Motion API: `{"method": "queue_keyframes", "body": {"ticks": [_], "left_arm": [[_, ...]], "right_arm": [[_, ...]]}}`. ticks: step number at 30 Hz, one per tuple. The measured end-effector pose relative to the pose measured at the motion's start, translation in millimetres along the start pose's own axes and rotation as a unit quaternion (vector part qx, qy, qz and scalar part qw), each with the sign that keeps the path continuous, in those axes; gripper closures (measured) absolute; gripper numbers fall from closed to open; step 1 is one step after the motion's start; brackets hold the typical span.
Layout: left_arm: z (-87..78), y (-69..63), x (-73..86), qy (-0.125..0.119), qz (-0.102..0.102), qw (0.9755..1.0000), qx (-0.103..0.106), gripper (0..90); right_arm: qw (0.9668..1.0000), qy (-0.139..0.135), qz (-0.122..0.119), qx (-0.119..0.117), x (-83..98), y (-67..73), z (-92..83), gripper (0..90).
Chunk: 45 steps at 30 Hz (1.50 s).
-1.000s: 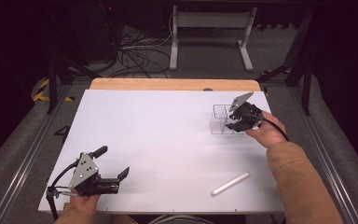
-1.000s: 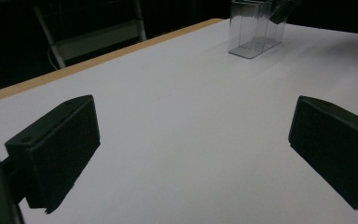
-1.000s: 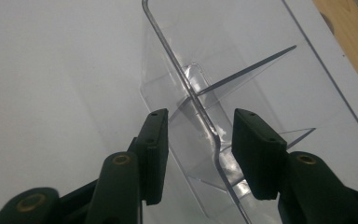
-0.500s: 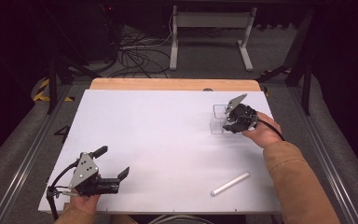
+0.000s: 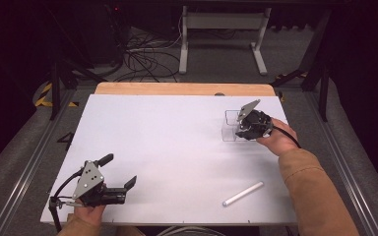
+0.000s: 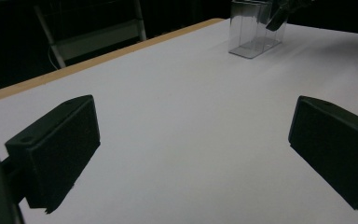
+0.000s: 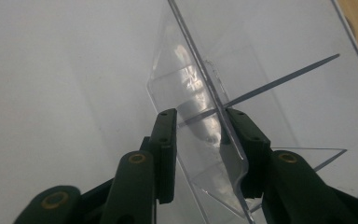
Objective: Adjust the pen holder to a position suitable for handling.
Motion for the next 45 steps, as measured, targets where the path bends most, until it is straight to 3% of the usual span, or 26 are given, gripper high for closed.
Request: {"method": "queue_keyframes", "body": {"ticks": [5, 8, 12, 16, 17, 18, 25, 33, 45], "left_arm": [[0.1, -0.2, -0.1, 0.0, 0.0, 1.0, 0.0, 2.7], [0.3, -0.6, -0.3, -0.001, -0.001, 1.0, 0.0, 2.6], [0.4, -1.5, -0.4, 0.0, 0.001, 1.0, 0.001, 2.7], [0.1, -1.3, -0.4, 0.0, 0.001, 1.0, 0.001, 2.7], [0.2, -1.2, -0.2, 0.001, 0.0, 1.0, 0.001, 2.7], [0.2, -1.2, -0.2, 0.001, 0.001, 1.0, 0.001, 2.6], [-0.1, -0.5, -0.2, -0.001, 0.0, 1.0, 0.001, 2.6], [-0.9, 0.0, 0.1, 0.001, 0.001, 1.0, 0.002, 2.7], [-1.1, 1.6, 0.0, -0.001, -0.001, 1.0, 0.002, 2.7]], "right_arm": [[0.9998, -0.01, -0.013, 0.008, -2.2, 1.5, -7.9, 75.2], [0.9994, -0.027, -0.02, 0.0, -7.0, 4.8, -15.7, 80.5], [0.9991, -0.019, -0.033, -0.019, -14.5, 11.6, -21.1, 83.7], [0.9985, -0.032, -0.041, -0.017, -26.0, 18.7, -26.3, 85.2], [0.9973, -0.045, -0.054, -0.022, -35.2, 22.8, -31.0, 85.2], [0.9971, -0.052, -0.05, -0.024, -40.9, 26.2, -32.7, 85.0], [0.9936, -0.067, -0.079, -0.045, -74.1, 50.5, -38.0, 84.9], [0.9905, -0.077, -0.094, -0.064, -105.3, 76.9, -37.3, 84.8], [0.9867, -0.066, -0.115, -0.094, -142.0, 117.3, -13.8, 84.9]]}}
Point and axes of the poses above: each handheld gripper's, and its own axes: z roughly forward along the jaws, x roughly out of its underside, y roughly to its left, the point moved 8 cm from there along z, roughly forward along the jaws
